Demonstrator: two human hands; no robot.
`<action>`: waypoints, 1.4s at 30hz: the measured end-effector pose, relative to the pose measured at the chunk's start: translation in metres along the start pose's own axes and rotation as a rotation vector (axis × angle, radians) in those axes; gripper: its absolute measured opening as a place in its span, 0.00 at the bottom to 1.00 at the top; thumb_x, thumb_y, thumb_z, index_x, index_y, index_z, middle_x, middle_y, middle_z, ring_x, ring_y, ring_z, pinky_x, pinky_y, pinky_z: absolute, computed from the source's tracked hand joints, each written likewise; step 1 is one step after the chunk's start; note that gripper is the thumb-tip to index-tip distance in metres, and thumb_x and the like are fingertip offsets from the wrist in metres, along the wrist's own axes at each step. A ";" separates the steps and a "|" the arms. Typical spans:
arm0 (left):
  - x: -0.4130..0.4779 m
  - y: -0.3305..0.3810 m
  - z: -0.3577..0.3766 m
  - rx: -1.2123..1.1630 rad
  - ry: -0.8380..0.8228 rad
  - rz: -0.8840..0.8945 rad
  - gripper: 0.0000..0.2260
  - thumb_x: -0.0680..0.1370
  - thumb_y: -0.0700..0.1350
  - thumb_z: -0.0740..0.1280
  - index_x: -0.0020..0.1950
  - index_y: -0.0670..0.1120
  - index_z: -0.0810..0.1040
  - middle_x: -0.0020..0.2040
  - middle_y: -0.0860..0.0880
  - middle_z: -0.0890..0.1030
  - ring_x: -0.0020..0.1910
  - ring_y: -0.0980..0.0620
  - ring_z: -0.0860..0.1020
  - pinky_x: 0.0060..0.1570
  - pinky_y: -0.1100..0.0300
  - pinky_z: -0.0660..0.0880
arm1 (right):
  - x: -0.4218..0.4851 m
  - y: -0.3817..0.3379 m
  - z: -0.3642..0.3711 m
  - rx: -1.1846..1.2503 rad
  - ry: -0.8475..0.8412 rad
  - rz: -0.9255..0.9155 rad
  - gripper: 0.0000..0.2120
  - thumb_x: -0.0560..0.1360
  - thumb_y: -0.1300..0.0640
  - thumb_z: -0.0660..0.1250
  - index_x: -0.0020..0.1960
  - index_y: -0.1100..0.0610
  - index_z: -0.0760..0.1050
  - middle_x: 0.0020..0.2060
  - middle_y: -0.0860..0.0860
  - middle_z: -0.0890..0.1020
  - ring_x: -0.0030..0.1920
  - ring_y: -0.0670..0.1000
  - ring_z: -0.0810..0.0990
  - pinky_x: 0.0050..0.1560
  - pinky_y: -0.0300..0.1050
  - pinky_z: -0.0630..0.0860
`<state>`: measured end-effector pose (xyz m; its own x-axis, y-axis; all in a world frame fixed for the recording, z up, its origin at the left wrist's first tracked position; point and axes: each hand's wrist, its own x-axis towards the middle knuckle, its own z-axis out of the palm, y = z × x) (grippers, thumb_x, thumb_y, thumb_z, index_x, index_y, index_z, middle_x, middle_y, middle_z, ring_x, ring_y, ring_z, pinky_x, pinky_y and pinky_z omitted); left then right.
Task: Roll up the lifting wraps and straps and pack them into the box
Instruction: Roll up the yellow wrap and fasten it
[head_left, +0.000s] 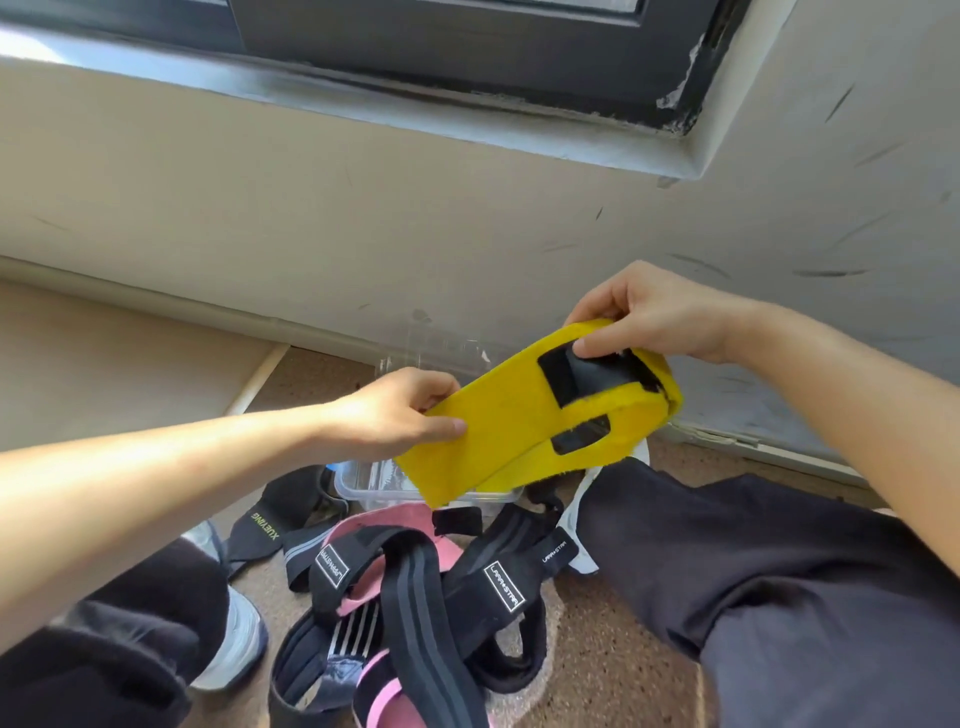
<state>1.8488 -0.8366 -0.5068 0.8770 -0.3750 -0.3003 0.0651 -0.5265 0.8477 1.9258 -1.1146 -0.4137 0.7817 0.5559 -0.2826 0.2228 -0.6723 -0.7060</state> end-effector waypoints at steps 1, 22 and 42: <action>0.000 -0.002 -0.002 0.036 0.014 -0.007 0.02 0.81 0.44 0.70 0.52 0.47 0.81 0.48 0.49 0.86 0.47 0.52 0.84 0.52 0.49 0.80 | -0.001 0.002 -0.002 -0.050 0.026 0.020 0.06 0.76 0.62 0.72 0.51 0.57 0.86 0.43 0.55 0.88 0.42 0.52 0.85 0.51 0.52 0.82; 0.048 0.072 0.021 -0.401 0.289 0.145 0.03 0.81 0.44 0.69 0.51 0.46 0.81 0.42 0.52 0.86 0.38 0.58 0.83 0.37 0.64 0.80 | -0.019 0.031 -0.029 -0.112 0.193 0.101 0.17 0.79 0.49 0.70 0.68 0.48 0.77 0.58 0.49 0.83 0.60 0.48 0.81 0.64 0.49 0.78; 0.011 0.065 -0.012 -0.226 0.199 0.239 0.29 0.71 0.47 0.81 0.69 0.57 0.76 0.61 0.53 0.83 0.60 0.54 0.82 0.60 0.52 0.80 | 0.002 -0.004 0.023 0.333 0.053 -0.106 0.13 0.79 0.59 0.70 0.63 0.60 0.78 0.54 0.64 0.83 0.50 0.54 0.83 0.53 0.55 0.81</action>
<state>1.8689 -0.8656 -0.4494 0.9539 -0.3000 -0.0105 -0.0686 -0.2519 0.9653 1.9131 -1.0996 -0.4270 0.7955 0.5819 -0.1688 0.1090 -0.4115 -0.9048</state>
